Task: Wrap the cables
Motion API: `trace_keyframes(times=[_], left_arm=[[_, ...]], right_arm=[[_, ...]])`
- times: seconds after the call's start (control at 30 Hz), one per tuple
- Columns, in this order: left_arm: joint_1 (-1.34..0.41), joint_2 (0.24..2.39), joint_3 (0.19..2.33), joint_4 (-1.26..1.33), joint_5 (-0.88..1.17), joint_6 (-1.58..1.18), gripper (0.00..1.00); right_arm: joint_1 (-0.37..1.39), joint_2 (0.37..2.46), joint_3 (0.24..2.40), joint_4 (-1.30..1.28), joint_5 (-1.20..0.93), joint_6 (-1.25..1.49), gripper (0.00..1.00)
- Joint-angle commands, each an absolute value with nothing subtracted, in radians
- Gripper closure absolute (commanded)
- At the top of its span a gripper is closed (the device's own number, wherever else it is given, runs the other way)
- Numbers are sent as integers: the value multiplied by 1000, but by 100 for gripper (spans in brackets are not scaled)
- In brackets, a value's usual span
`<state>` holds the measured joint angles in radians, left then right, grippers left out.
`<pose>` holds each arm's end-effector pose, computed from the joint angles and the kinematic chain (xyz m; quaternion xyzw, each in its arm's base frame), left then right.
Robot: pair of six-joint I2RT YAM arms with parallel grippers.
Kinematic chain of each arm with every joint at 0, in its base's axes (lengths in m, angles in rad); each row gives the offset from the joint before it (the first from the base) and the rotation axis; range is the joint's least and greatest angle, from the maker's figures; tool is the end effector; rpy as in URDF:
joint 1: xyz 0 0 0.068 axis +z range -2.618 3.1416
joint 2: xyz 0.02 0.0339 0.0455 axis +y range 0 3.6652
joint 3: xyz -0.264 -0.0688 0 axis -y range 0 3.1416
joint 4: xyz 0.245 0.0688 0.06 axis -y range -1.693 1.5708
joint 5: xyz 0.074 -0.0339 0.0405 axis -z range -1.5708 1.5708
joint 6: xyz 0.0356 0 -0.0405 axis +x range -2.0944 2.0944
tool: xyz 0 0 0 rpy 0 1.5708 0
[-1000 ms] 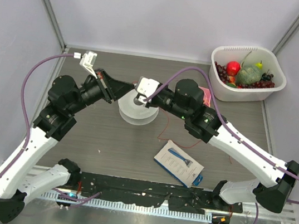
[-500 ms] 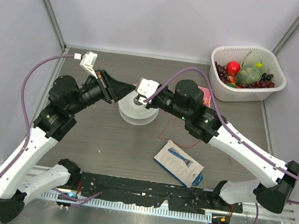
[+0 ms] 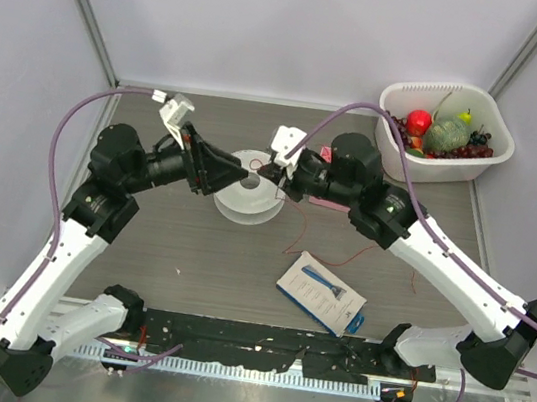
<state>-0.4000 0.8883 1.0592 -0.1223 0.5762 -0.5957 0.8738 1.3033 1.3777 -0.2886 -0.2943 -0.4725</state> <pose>0.1660 -0.0912 0.4242 0.1401 0.6782 -0.5037 0.5164 0.1819 0.2334 0.4232 -0.5521 0.5449 0.2356 0.5855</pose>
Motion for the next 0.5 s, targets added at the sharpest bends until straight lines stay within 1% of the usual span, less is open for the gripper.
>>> trace_keyframes(times=[0.0,0.1,0.2,0.27,0.47], left_arm=[[-402,911,1115,-172,946,-277,55],[-399,893,1088,-154,965,-215,58],[-402,876,1062,-132,973,-134,59],[-400,874,1063,-159,980,-31,59],[-400,884,1077,-259,1103,242,59]], right_arm=[[816,1293,1450,-363,-478,-318,99],[811,1290,1450,-412,-567,-311,99],[813,1293,1453,-448,-661,-287,99],[813,1296,1453,-466,-708,-253,99],[813,1308,1456,-488,-802,-184,99]])
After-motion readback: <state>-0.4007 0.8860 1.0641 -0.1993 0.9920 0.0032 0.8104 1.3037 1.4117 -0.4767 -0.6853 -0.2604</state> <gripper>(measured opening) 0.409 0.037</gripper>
